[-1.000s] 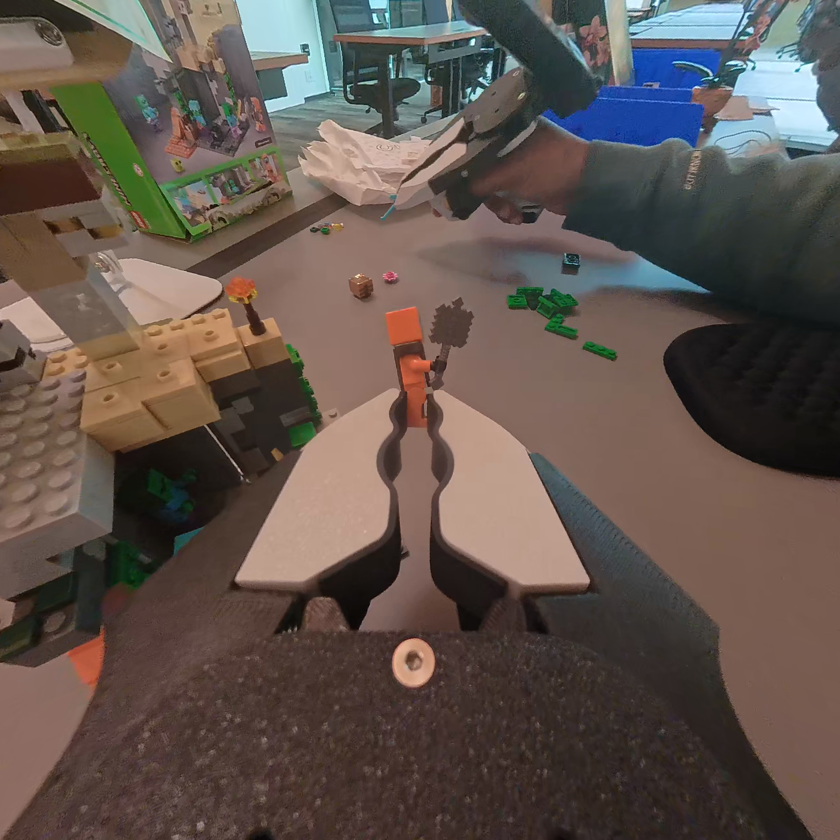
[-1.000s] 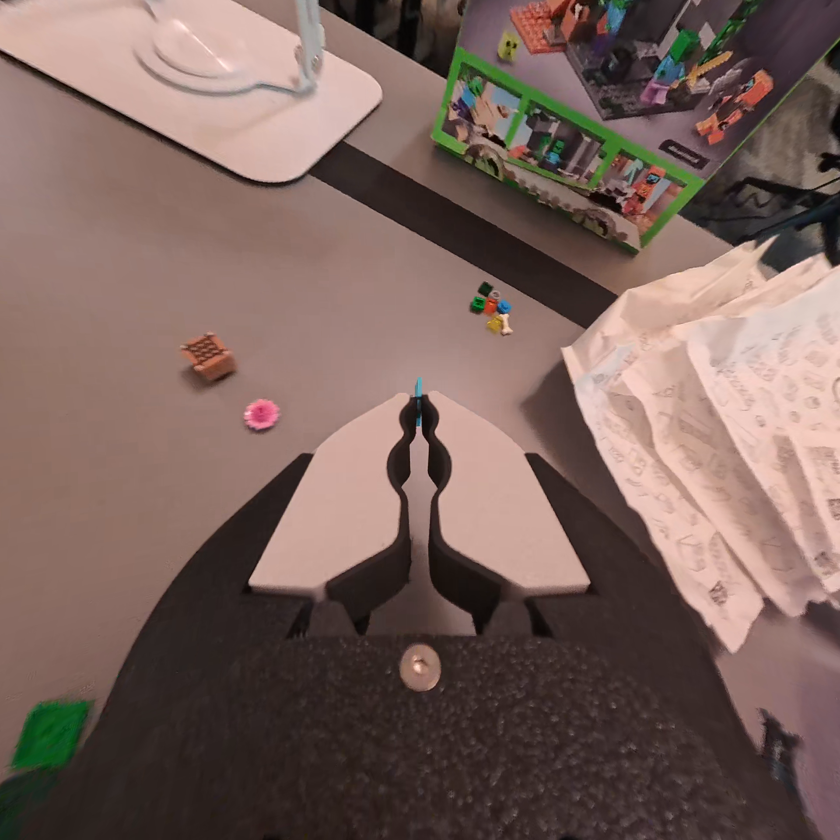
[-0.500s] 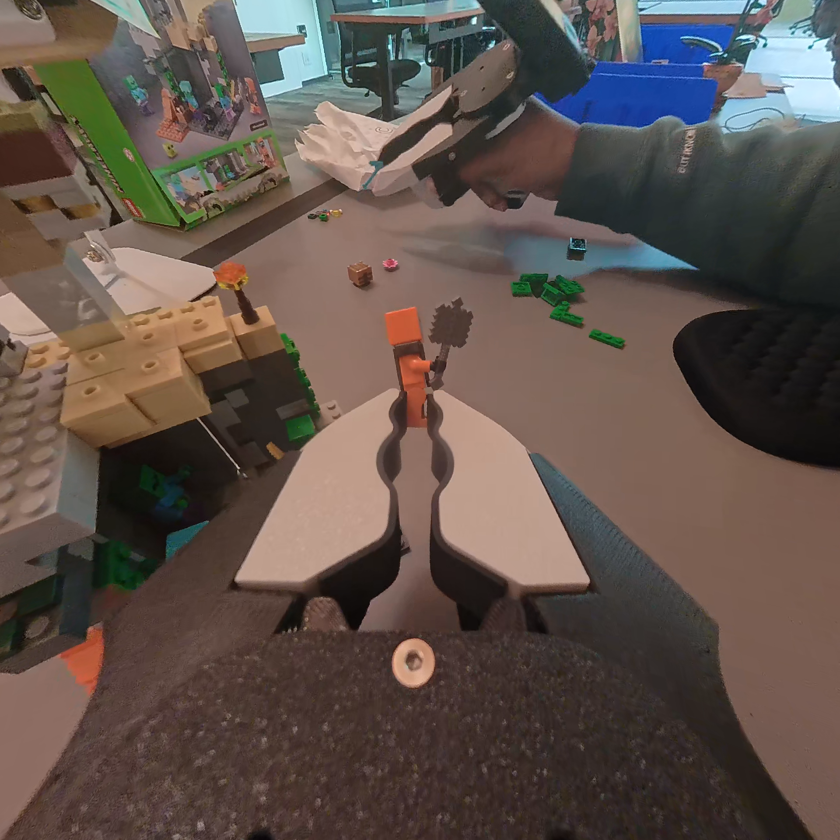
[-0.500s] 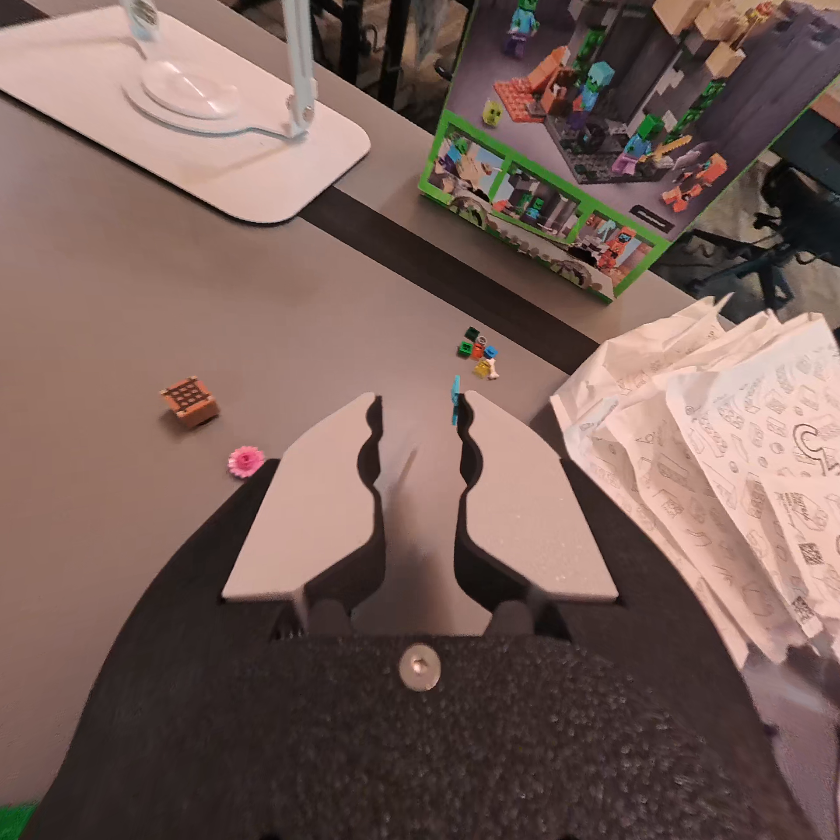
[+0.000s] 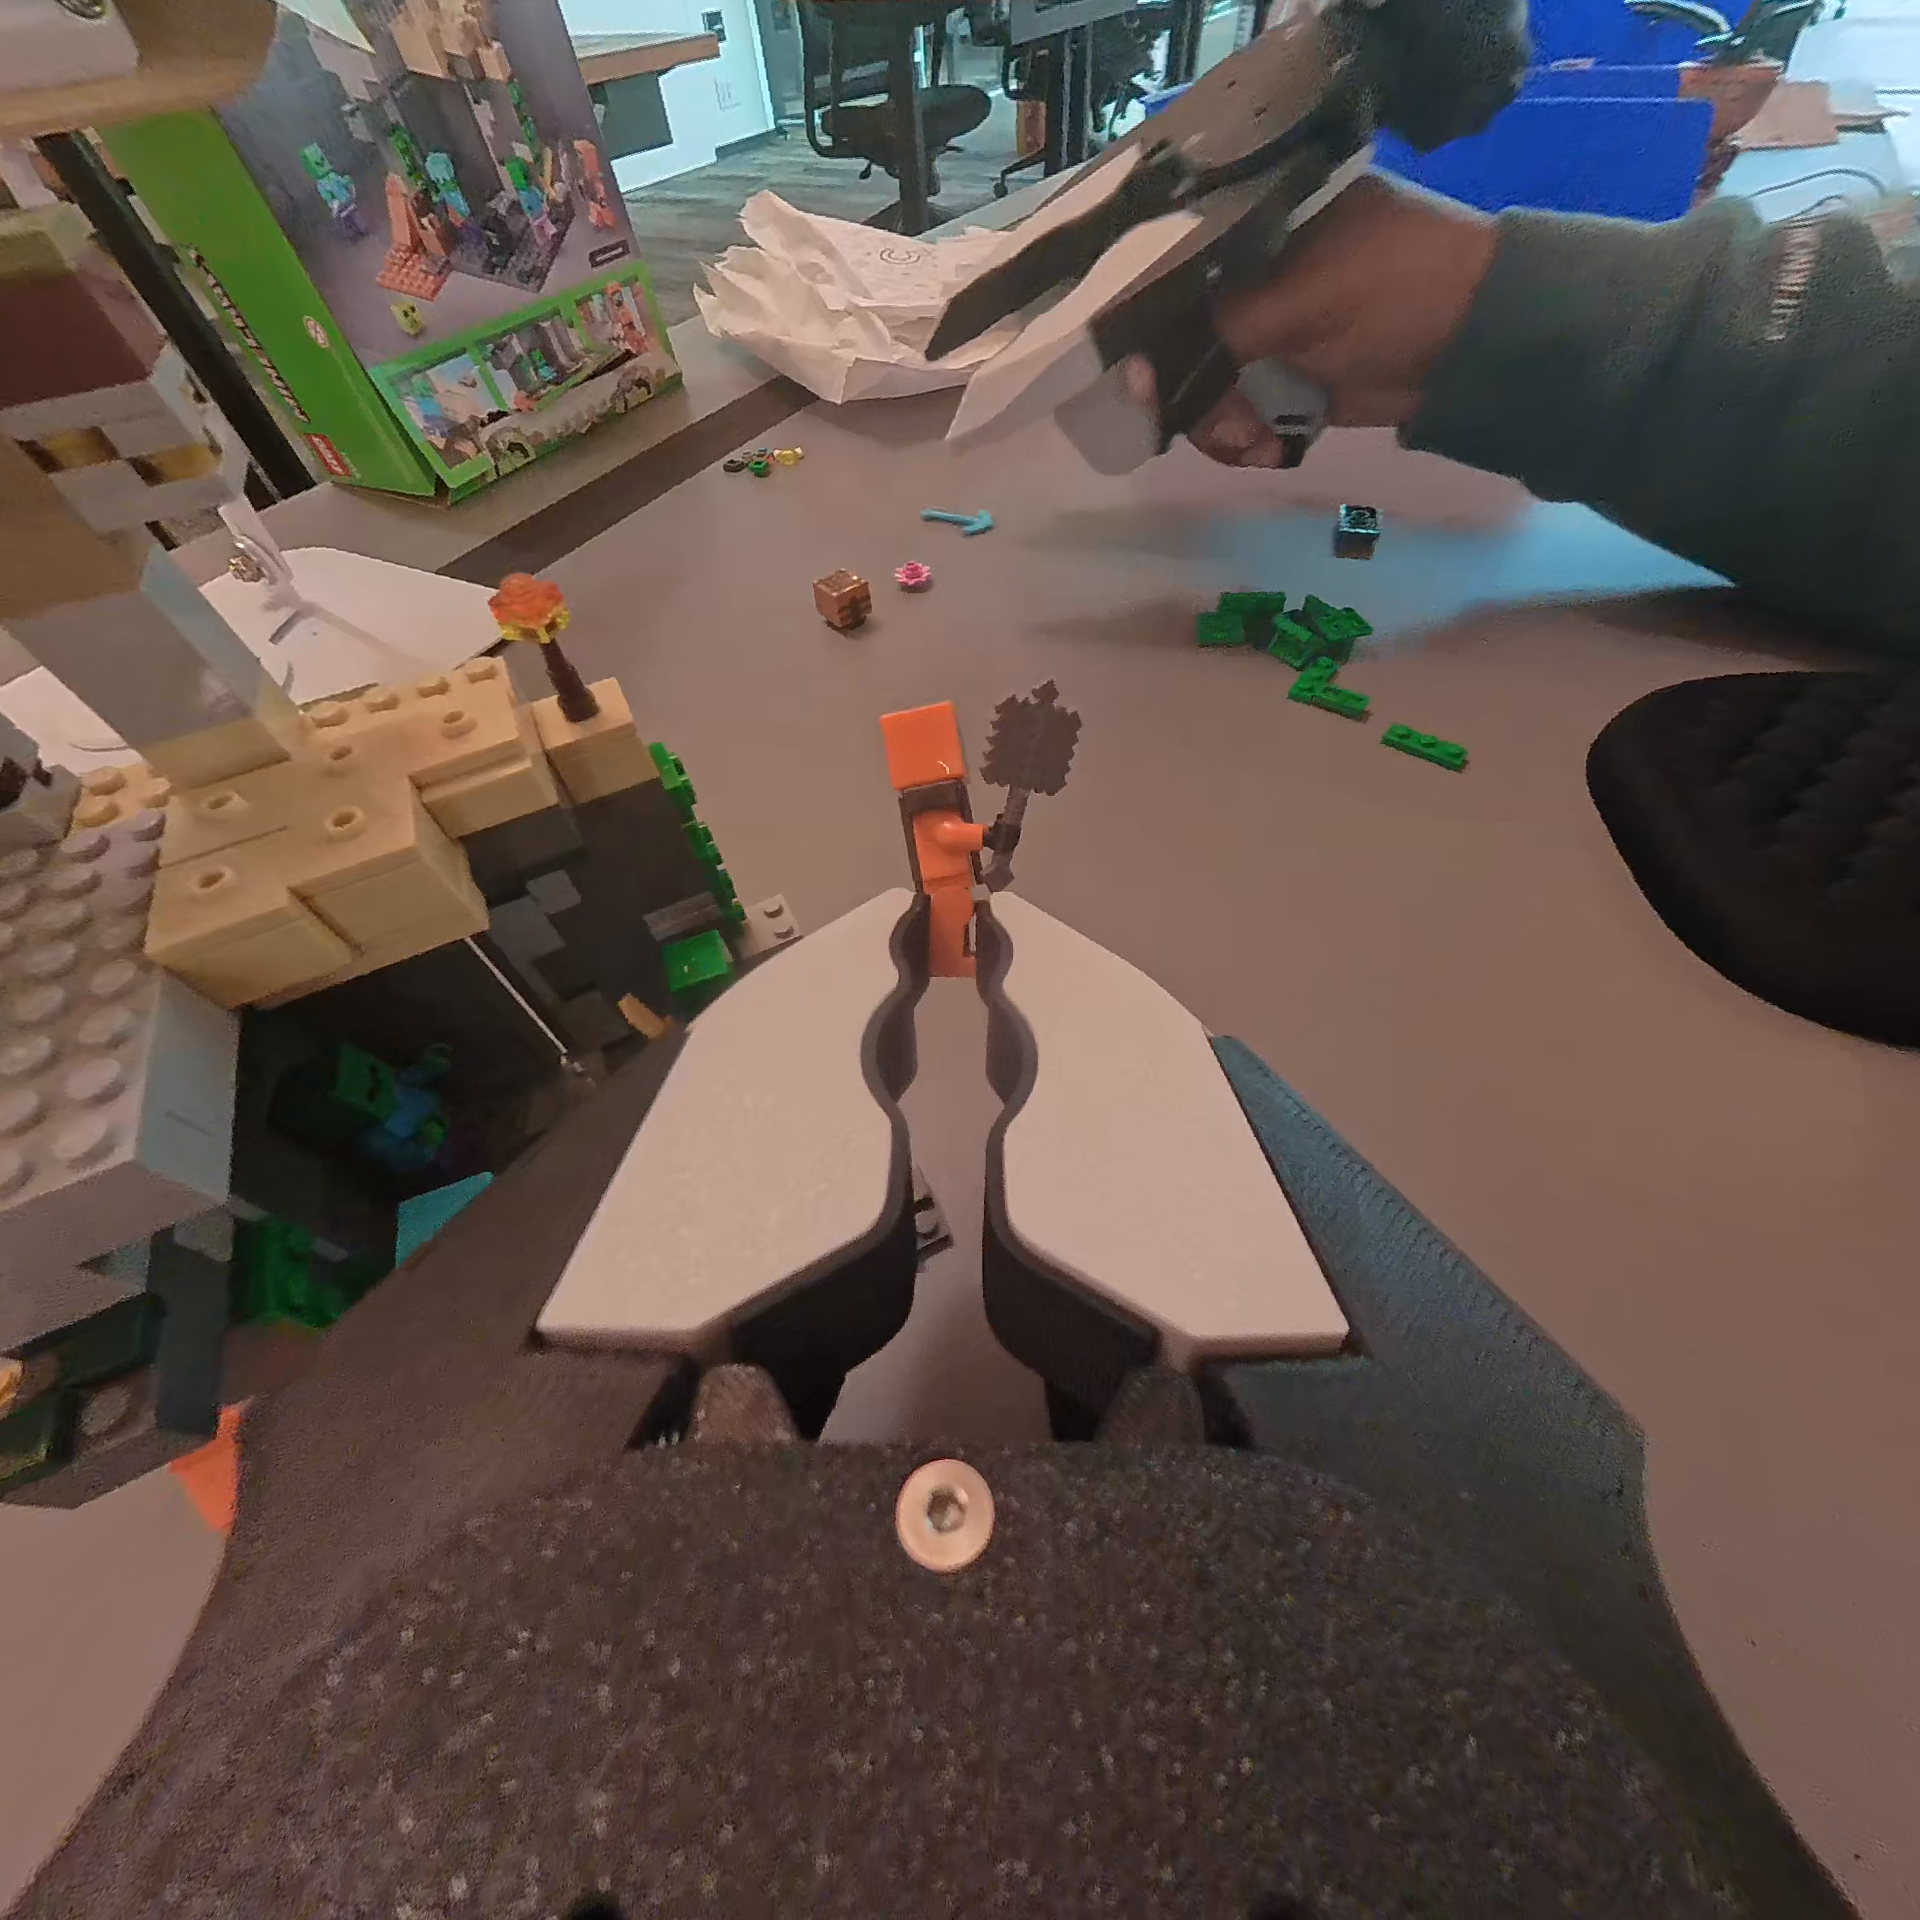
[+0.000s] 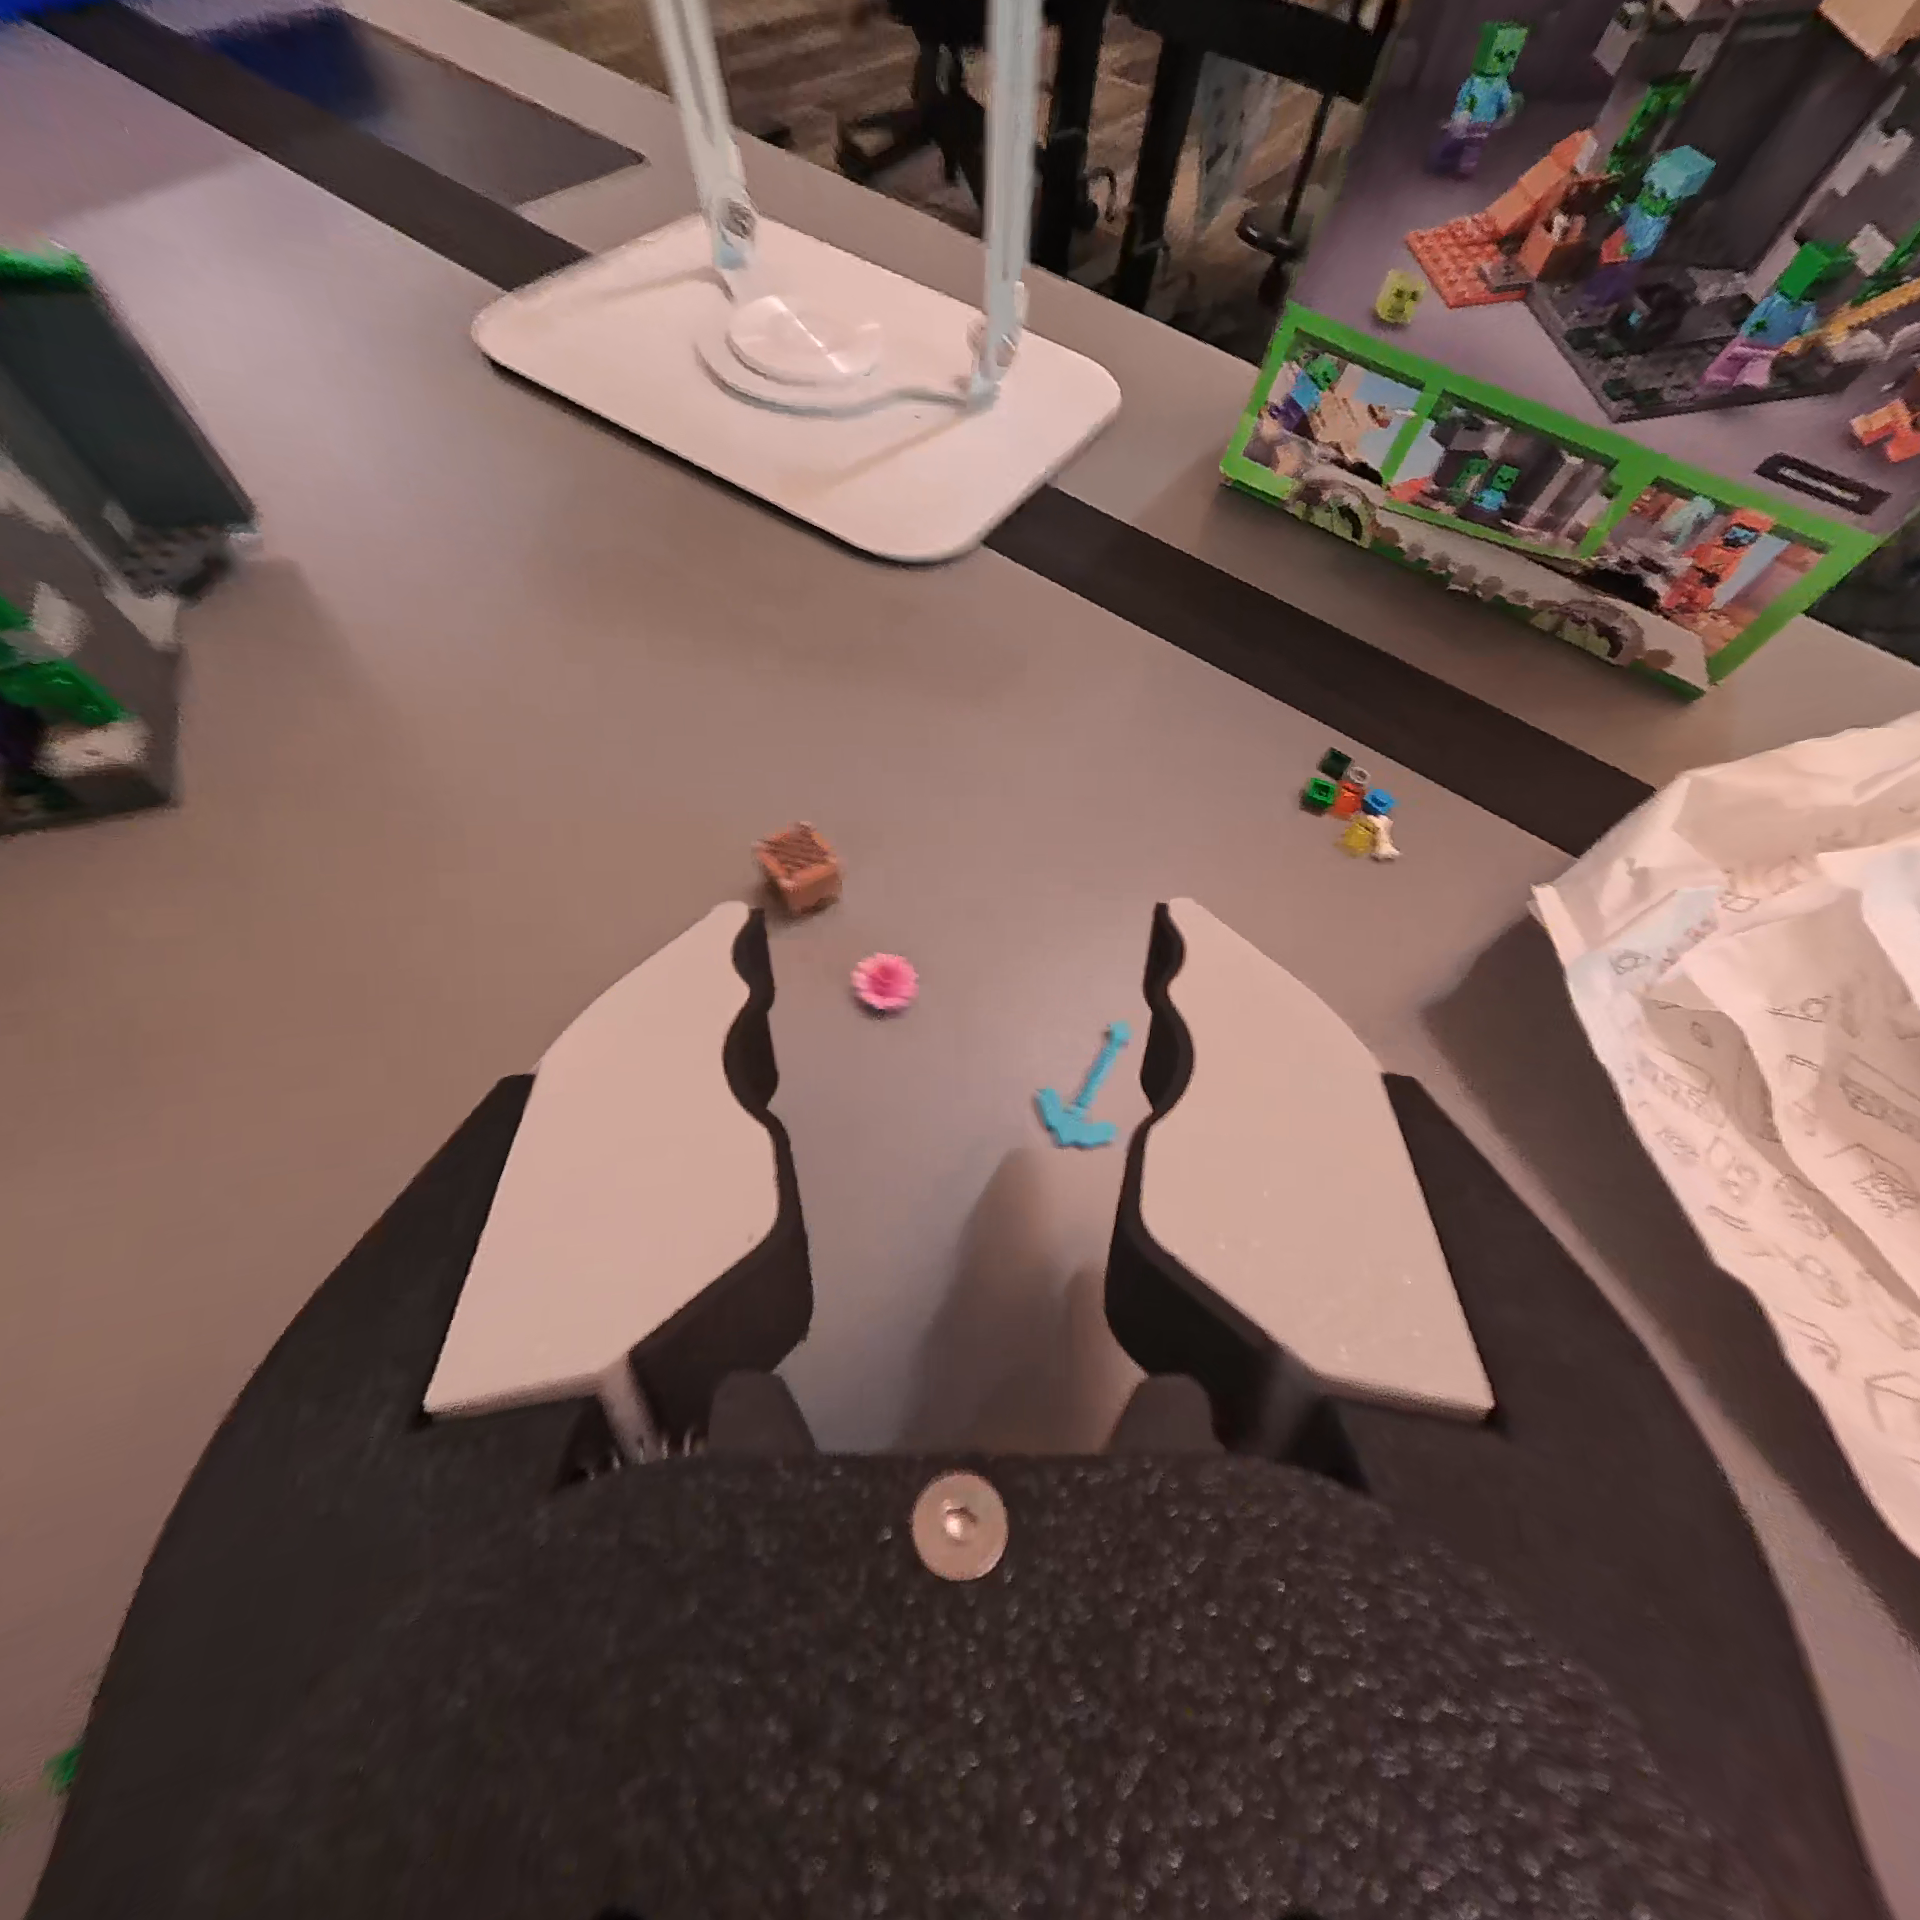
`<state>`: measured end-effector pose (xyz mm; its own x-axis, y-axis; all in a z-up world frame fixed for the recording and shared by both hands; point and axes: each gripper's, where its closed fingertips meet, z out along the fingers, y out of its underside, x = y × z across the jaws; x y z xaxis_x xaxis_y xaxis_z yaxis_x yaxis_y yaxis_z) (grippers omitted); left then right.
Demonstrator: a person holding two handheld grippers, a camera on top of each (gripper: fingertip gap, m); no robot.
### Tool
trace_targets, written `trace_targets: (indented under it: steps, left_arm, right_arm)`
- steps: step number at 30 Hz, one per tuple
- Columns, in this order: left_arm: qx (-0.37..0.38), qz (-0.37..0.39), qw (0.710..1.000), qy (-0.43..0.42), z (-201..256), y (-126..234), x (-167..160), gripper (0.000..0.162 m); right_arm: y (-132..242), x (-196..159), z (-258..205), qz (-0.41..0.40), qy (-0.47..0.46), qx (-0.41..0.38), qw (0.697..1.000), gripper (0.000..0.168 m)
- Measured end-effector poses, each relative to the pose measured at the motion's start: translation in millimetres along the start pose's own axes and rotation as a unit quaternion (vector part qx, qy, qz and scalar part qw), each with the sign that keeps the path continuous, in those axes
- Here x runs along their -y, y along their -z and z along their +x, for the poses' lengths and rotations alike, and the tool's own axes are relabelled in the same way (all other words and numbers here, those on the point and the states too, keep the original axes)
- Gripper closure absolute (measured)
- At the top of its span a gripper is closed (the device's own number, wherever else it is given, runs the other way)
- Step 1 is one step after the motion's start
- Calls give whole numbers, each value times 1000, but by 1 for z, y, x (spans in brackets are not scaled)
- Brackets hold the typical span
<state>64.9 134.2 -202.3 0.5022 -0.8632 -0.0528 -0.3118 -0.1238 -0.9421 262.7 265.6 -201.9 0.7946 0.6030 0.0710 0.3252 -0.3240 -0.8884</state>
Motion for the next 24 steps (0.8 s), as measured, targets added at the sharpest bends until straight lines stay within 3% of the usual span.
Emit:
trace_targets:
  steps: [4, 7, 14, 20, 24]
  left_arm:
    - [21, -10, 1000, 10, -7, 0, -3, 154]
    - [49, -10, 999, -12, -12, 1, 0, 154]
    - [108, -14, 988, -113, -10, 5, 7, 154]
    - [124, -31, 979, -157, -11, 4, 3, 154]
    - [97, -28, 988, -116, -8, 4, 4, 154]
  right_arm:
    - [30, 38, -95, 76, -27, 172, 982, 122]
    - [40, 49, -168, 66, -51, 259, 962, 137]
    - [17, 41, -238, 15, -15, 278, 960, 137]
    - [9, 41, -243, 27, -23, 258, 966, 164]
    - [14, 42, -245, 60, 9, 246, 967, 167]
